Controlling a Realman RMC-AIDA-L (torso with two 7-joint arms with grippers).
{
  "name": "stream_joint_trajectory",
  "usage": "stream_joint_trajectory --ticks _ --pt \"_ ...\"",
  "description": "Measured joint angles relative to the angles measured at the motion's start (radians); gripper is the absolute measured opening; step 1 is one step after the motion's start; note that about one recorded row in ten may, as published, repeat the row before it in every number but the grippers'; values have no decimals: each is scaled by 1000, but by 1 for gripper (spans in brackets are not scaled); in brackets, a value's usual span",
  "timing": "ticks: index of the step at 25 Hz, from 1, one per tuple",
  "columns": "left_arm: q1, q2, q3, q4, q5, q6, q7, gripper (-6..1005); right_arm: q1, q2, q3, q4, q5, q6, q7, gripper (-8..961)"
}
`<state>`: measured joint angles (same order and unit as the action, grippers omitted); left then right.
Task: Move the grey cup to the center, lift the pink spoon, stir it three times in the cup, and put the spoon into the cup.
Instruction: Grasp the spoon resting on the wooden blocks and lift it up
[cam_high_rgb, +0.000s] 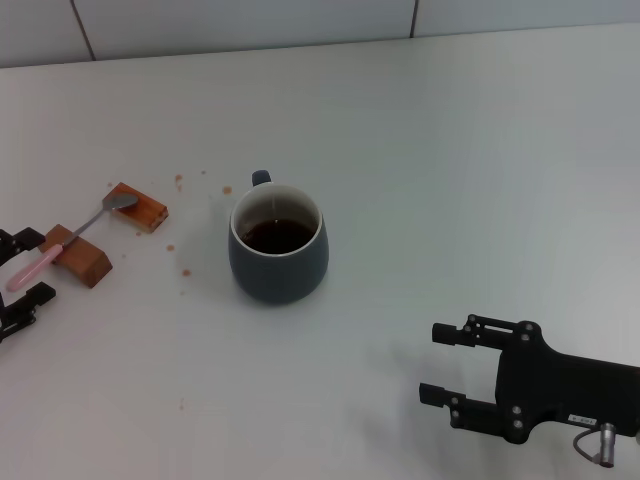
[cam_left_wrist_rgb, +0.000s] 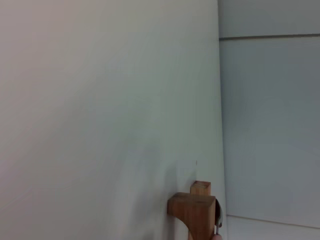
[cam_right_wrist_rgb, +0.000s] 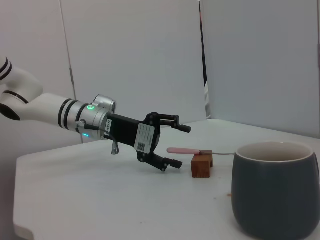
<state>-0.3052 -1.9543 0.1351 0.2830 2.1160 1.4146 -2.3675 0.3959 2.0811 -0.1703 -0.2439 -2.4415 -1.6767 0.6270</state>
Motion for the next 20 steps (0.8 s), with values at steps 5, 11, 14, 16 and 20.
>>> stream_joint_trajectory --ticks 5,11,14,16,20 --pt "-6 0 0 0 0 -16 3 827 4 -1 0 0 3 0 0 677" --pt "-21 0 0 0 0 -26 16 822 10 -1 1 0 4 0 1 677" --pt "-31 0 0 1 2 -29 17 814 12 -1 4 0 4 0 2 677" --pt "-33 0 0 1 3 -31 17 809 13 -1 5 0 4 1 2 677" --pt "-36 0 0 0 4 -39 17 798 14 -1 8 0 4 1 2 677"
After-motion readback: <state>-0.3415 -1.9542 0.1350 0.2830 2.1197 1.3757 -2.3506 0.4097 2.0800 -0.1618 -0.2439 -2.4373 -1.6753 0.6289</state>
